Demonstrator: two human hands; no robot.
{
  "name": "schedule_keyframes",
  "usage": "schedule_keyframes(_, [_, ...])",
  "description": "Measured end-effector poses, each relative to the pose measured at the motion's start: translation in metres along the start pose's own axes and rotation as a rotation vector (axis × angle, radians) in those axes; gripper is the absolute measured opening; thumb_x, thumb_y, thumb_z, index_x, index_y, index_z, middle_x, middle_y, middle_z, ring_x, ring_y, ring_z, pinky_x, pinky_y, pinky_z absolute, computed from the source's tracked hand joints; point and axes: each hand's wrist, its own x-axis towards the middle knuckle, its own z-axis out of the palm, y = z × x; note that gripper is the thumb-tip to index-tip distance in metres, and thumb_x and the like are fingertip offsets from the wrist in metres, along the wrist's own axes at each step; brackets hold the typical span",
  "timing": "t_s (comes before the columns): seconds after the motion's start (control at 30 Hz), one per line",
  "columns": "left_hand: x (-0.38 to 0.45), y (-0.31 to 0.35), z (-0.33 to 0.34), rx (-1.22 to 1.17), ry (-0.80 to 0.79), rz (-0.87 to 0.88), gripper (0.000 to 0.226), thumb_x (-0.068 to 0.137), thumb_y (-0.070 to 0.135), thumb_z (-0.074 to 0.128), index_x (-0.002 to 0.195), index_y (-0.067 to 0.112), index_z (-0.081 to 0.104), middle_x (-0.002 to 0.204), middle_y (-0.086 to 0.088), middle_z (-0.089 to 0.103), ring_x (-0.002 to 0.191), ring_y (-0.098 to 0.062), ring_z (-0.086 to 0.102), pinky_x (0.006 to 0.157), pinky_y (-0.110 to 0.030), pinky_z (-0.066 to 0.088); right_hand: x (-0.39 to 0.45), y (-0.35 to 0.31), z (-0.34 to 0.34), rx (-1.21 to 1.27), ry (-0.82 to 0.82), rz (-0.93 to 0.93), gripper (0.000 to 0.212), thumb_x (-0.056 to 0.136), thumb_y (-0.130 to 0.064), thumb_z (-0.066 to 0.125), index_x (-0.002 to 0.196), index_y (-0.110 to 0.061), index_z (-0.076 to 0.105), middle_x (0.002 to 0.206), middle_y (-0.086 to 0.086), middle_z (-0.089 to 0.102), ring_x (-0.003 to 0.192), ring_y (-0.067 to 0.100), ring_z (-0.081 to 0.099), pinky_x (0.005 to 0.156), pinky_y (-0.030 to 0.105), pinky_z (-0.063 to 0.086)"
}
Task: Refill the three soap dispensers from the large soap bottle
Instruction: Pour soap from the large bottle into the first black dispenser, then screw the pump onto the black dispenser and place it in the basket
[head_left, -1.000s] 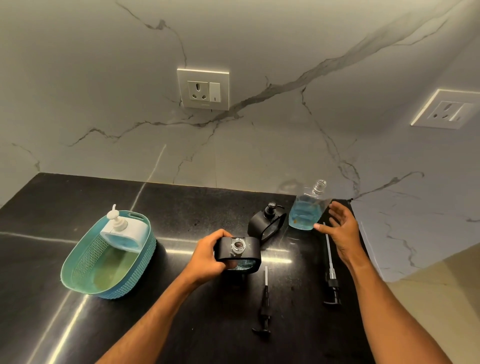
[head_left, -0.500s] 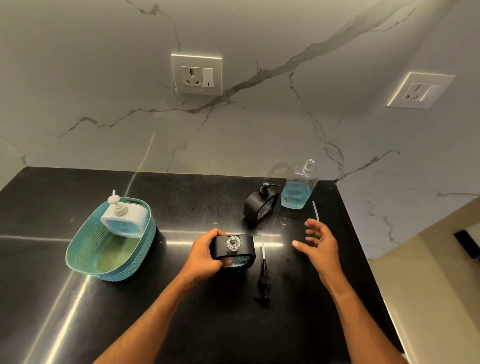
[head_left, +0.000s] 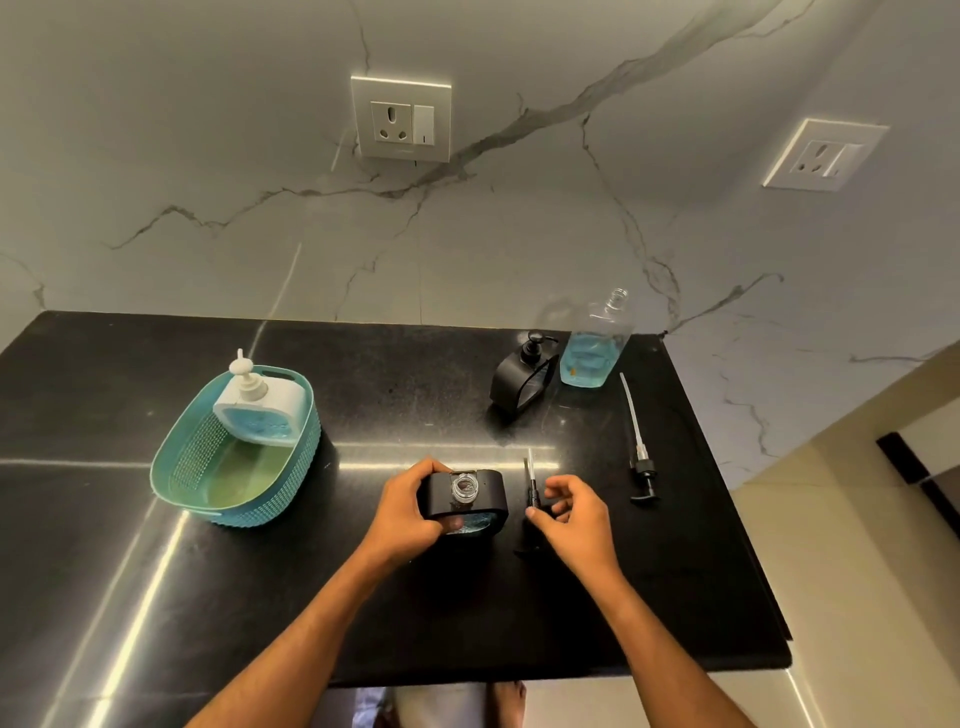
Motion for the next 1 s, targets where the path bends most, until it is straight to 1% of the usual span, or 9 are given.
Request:
schedule_keyframes(0.13, [-0.005,-0.002,0.0,-0.012,-0.011,0.005,0.047,0.065,-0.002,0.09,0.1,0.019,0.066,0.099,0.004,0.074,0.098,-0.012,0.07,0.086,-0.037,0.06,-0.008,-0.003,0.008,-0.15,0.004,0.01,0.043,0.073,-0.032,0.091,0.101,-0.034,0.059,0.095,-0.015,0.061,0.078,0.002,0.06,0.068,0.01,0.046])
schedule_keyframes(0.23, [-0.008,-0.004,-0.001,-0.025,-0.017,0.006,0.048,0.065,-0.003,0.091,0.101,0.018,0.066,0.102,0.003,0.073,0.099,-0.013,0.07,0.087,-0.036,0.059,-0.011,-0.005,0.011,-0.228,0.015,0.025,0.041,0.074,-0.034,0.089,0.099,-0.032,0.057,0.095,-0.015,0.059,0.083,0.003,0.06,0.075,0.017,0.047])
schedule_keyframes(0.33, [-0.011,-0.006,-0.001,-0.033,-0.027,0.0,0.048,0.066,-0.002,0.091,0.102,0.019,0.066,0.104,0.003,0.073,0.102,-0.012,0.069,0.088,-0.036,0.059,-0.012,-0.007,0.013,-0.275,0.032,0.029,0.04,0.075,-0.032,0.087,0.099,-0.029,0.055,0.095,-0.013,0.057,0.085,0.006,0.06,0.077,0.021,0.045])
schedule_keyframes(0.47, [-0.011,-0.007,-0.002,-0.034,-0.035,0.007,0.048,0.066,-0.001,0.091,0.102,0.02,0.066,0.103,0.005,0.073,0.101,-0.012,0.069,0.088,-0.034,0.06,-0.015,-0.012,0.01,-0.266,0.069,0.035,0.038,0.074,-0.026,0.086,0.101,-0.025,0.058,0.097,-0.01,0.059,0.086,0.006,0.061,0.082,0.029,0.055])
schedule_keyframes(0.57, [-0.011,-0.009,-0.002,-0.033,-0.044,0.012,0.048,0.066,0.0,0.09,0.101,0.021,0.066,0.104,0.006,0.073,0.101,-0.011,0.069,0.088,-0.033,0.06,-0.02,-0.023,0.001,-0.213,0.151,0.013,0.036,0.072,-0.023,0.086,0.095,-0.025,0.059,0.092,-0.01,0.061,0.081,0.003,0.062,0.076,0.029,0.058])
schedule_keyframes(0.67, [-0.01,-0.011,-0.002,-0.04,-0.05,0.013,0.048,0.067,0.0,0.09,0.101,0.022,0.066,0.104,0.008,0.073,0.101,-0.009,0.069,0.088,-0.033,0.06,-0.022,-0.042,-0.012,-0.148,0.25,-0.042,0.03,0.069,-0.018,0.083,0.087,-0.025,0.061,0.082,-0.012,0.064,0.071,0.005,0.064,0.068,0.033,0.058])
schedule_keyframes(0.73, [-0.008,-0.011,-0.002,-0.047,-0.054,0.014,0.047,0.066,0.0,0.089,0.101,0.023,0.066,0.103,0.008,0.073,0.101,-0.009,0.069,0.088,-0.034,0.06,-0.022,-0.059,-0.022,-0.126,0.286,-0.108,0.028,0.07,-0.016,0.083,0.087,-0.025,0.063,0.083,-0.012,0.065,0.073,0.004,0.065,0.067,0.031,0.058])
schedule_keyframes(0.9, [-0.002,-0.011,0.002,-0.061,-0.041,0.013,0.047,0.066,0.0,0.09,0.098,0.025,0.066,0.101,0.009,0.073,0.099,-0.006,0.069,0.086,-0.032,0.061,-0.024,-0.103,-0.045,-0.15,0.232,-0.282,0.032,0.071,-0.011,0.084,0.098,-0.021,0.073,0.092,-0.011,0.067,0.079,0.004,0.066,0.073,0.025,0.059])
schedule_keyframes(1.0, [0.002,-0.012,0.004,-0.061,-0.029,0.024,0.048,0.065,-0.001,0.09,0.098,0.024,0.066,0.101,0.008,0.072,0.097,-0.005,0.068,0.085,-0.033,0.061,-0.029,-0.127,-0.056,-0.213,0.174,-0.381,0.033,0.07,-0.011,0.085,0.101,-0.02,0.076,0.097,-0.011,0.067,0.086,0.003,0.065,0.078,0.017,0.056])
